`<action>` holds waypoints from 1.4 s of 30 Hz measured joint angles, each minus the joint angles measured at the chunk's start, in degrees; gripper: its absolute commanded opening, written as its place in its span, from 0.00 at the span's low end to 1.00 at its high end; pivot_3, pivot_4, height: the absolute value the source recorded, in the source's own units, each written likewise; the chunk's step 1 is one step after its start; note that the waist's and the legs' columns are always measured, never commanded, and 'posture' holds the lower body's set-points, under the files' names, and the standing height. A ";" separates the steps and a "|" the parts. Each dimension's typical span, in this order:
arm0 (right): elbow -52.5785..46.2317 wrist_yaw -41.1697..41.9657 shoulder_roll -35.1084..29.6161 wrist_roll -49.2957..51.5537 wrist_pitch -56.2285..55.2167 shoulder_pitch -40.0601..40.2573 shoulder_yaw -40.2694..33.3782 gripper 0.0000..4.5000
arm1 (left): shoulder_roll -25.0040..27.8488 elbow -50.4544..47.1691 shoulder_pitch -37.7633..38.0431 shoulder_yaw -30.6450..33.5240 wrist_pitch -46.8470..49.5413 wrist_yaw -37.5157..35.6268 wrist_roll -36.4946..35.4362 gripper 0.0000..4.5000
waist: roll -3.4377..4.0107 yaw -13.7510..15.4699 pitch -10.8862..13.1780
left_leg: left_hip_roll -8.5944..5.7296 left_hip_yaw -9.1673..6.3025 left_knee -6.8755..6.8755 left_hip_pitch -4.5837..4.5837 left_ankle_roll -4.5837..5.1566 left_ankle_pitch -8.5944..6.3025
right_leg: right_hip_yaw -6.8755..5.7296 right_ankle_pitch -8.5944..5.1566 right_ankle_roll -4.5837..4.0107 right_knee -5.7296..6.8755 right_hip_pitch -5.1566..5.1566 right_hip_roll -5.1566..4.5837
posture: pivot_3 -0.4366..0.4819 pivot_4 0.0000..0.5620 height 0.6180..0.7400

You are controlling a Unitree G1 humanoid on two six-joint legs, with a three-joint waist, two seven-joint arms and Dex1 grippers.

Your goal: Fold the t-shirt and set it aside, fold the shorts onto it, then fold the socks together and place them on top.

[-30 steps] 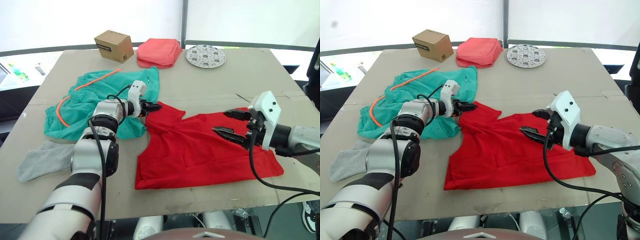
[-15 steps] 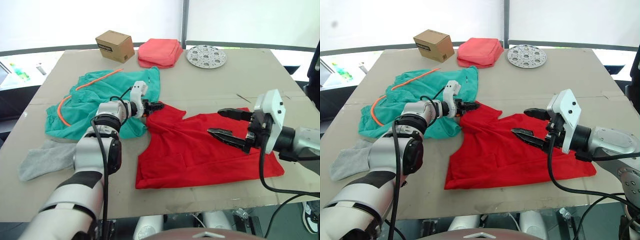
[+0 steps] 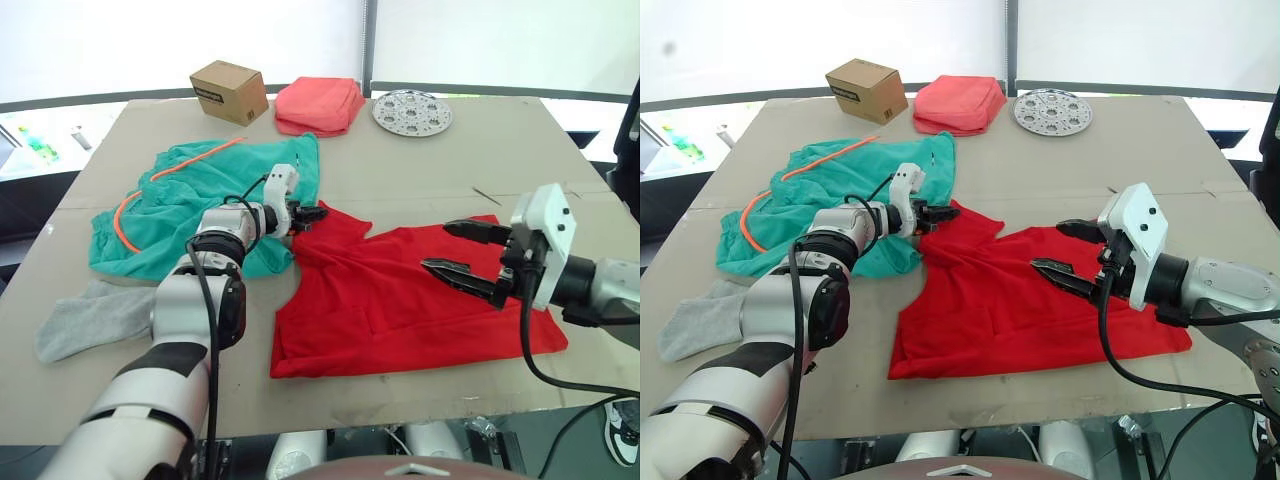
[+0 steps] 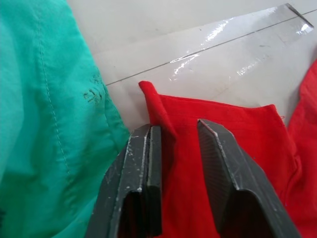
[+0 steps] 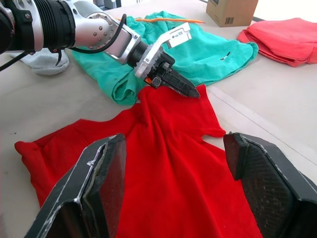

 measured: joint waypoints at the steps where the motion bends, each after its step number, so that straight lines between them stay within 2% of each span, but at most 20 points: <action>1: 0.02 -0.05 -0.34 0.15 -0.12 0.24 0.00 0.74 | 0.07 0.00 0.01 -0.27 -1.40 0.01 0.52 0.04 | 0.00 0.01 0.00 | 0.00 0.00 0.00 0.00 0.00 0.00 | 0.00 0.00 0.00 0.00 0.00 0.00 | 0.48 0.27 1.00; 5: 0.24 -0.27 -0.69 0.50 -0.33 0.44 0.00 0.74 | 0.43 -0.04 0.06 -0.48 -4.83 -1.01 0.98 0.01 | -0.02 0.00 0.01 | 0.02 0.02 0.00 0.00 0.00 0.00 | 0.00 0.00 0.00 -0.01 0.00 0.01 | 0.48 0.27 1.00; 11: 2.08 -1.70 -1.06 0.43 -0.02 0.47 0.02 0.74 | 2.19 -2.46 0.57 1.27 -7.49 -5.44 -1.16 0.01 | -0.03 -0.07 0.02 | 0.07 0.03 0.00 0.00 0.00 0.00 | 0.01 0.00 -0.01 -0.01 -0.01 0.01 | 0.48 0.27 1.00; 12: 3.32 -3.01 -2.08 -0.44 1.04 0.00 1.00 0.74 | 2.61 -5.02 1.50 2.66 -7.41 -8.03 -2.91 0.01 | -0.03 -0.10 0.02 | 0.07 0.05 0.00 0.00 0.00 0.00 | 0.02 0.00 -0.01 -0.01 -0.02 0.00 | 0.48 0.27 1.00; 13: 5.54 -4.51 -3.08 -2.03 2.81 -1.08 2.29 0.74 | 3.21 -10.39 3.64 3.21 -6.54 -11.19 -5.06 0.01 | -0.04 -0.15 0.03 | 0.08 0.10 0.00 -0.01 0.00 0.00 | 0.07 0.01 -0.02 -0.02 -0.02 -0.01 | 0.48 0.27 1.00; 14: 11.04 -6.77 -4.99 -4.83 5.83 -3.49 3.95 0.74 | 4.05 -22.75 8.96 3.69 -3.75 -16.44 -9.25 0.01 | -0.03 -0.33 0.03 | 0.13 0.19 0.00 0.01 -0.01 0.00 | 0.18 0.01 -0.04 0.00 -0.05 -0.07 | 0.48 0.27 1.00; 18: 22.38 -8.17 -7.14 -10.76 8.95 -10.15 8.32 0.74 | 3.74 -49.06 23.20 1.79 3.94 -20.30 -16.41 0.01 | 0.09 -0.36 -0.02 | 0.22 0.26 -0.09 0.10 -0.02 0.01 | 0.41 0.00 -0.07 -0.02 -0.05 -0.17 | 0.48 0.27 1.00; 22: 36.18 -4.87 -8.98 -21.92 5.36 -17.80 19.84 0.74 | 2.79 -66.12 33.97 -1.81 8.78 -18.40 -20.01 0.01 | 0.13 -0.11 0.02 | 0.20 0.23 -0.08 0.05 -0.01 0.01 | 0.39 0.01 -0.08 -0.12 -0.04 -0.10 | 0.48 0.27 1.00; 25: 47.48 -1.01 -6.98 -27.50 1.06 -23.43 24.95 0.74 | 1.95 -71.93 36.77 -2.83 9.33 -15.93 -20.94 0.01 | 0.18 -0.16 0.05 | 0.17 0.43 -0.04 0.09 0.00 0.01 | 0.38 0.01 -0.07 -0.18 -0.02 -0.03 | 0.48 0.27 1.00; 27: 60.55 2.36 -4.37 -32.96 -4.23 -29.54 28.76 0.74 | 1.26 -75.71 38.96 -4.33 9.27 -14.18 -21.38 0.01 | 0.19 -0.30 0.05 | 0.16 0.49 -0.01 0.12 0.00 0.01 | 0.42 0.01 -0.06 -0.20 -0.01 -0.01 | 0.48 0.27 1.00; 28: 64.02 3.03 -3.58 -34.32 -5.63 -31.10 29.22 0.74 | 1.03 -76.18 39.45 -4.76 9.19 -13.83 -21.44 0.01 | 0.19 -0.32 0.05 | 0.16 0.50 -0.01 0.12 0.00 0.01 | 0.42 0.02 -0.06 -0.20 -0.01 0.00 | 0.48 0.27 1.00; 31: 83.00 6.81 1.54 -40.68 -13.29 -38.57 31.02 0.74 | 1.02 -77.85 41.79 -5.38 8.89 -11.54 -21.57 0.01 | 0.19 -0.45 0.05 | 0.19 0.47 -0.07 0.15 -0.01 0.01 | 0.39 0.02 -0.06 -0.18 -0.03 0.11 | 0.48 0.27 1.00; 34: 95.16 8.88 5.72 -44.60 -18.72 -42.30 30.96 0.74 | 1.32 -81.01 43.53 -5.11 8.83 -9.39 -22.25 0.01 | 0.20 -0.41 0.06 | 0.21 0.45 -0.13 0.13 -0.02 0.01 | 0.34 0.02 -0.06 -0.17 -0.04 0.11 | 0.48 0.27 1.00; 38: 104.19 10.06 9.75 -46.27 -21.86 -44.94 28.79 0.74 | 1.43 -83.93 46.33 -4.13 8.95 -6.19 -23.29 0.01 | 0.23 -0.44 0.07 | 0.21 0.48 -0.15 0.13 -0.02 0.01 | 0.39 0.02 -0.06 -0.21 -0.04 0.07 | 0.48 0.27 1.00; 42: 105.69 14.19 12.26 -47.00 -22.63 -45.99 27.17 0.74 | 2.40 -87.40 49.45 -3.67 9.33 -3.58 -24.47 0.01 | 0.25 -0.52 0.08 | 0.20 0.46 -0.14 0.18 -0.02 0.01 | 0.39 0.03 -0.07 -0.17 -0.01 0.07 | 0.48 0.27 1.00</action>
